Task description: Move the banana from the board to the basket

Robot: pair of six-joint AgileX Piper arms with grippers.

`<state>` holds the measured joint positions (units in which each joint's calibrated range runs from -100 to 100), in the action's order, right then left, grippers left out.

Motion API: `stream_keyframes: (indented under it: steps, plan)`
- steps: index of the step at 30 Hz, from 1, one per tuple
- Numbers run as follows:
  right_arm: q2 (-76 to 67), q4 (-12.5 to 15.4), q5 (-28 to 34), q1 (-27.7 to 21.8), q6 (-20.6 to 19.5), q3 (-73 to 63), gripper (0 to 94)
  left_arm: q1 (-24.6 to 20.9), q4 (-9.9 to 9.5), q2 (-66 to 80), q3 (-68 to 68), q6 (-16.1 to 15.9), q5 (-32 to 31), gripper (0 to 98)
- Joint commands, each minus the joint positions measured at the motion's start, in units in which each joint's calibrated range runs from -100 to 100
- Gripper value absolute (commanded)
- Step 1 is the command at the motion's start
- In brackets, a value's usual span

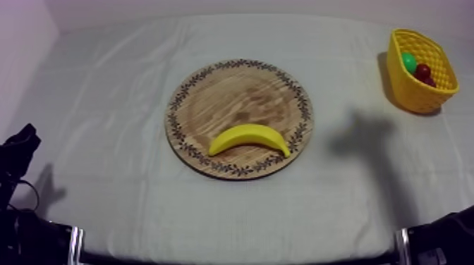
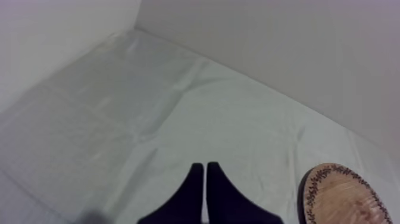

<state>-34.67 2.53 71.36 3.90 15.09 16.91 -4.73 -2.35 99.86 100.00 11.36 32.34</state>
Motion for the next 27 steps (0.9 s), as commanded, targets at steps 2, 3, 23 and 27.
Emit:
stream_keyframes:
  steps: [2,3,23,27]
  plan:
    - [7.49,0.6,4.44,1.61,2.57,-8.92,0.4,-0.01,-0.02,-0.04,0.0,-0.01,0.0,0.1]
    - [8.77,0.71,5.68,2.28,3.19,-9.86,0.4,-0.01,-0.02,-0.04,0.0,-0.01,0.0,0.1]
    - [22.37,-0.16,13.97,16.48,9.21,-3.38,0.4,-0.01,-0.02,-0.04,0.0,-0.01,0.0,0.1]
    - [22.14,-0.09,12.86,18.5,9.28,0.01,1.8,-0.01,-0.02,-0.04,0.0,-0.01,0.0,0.1]
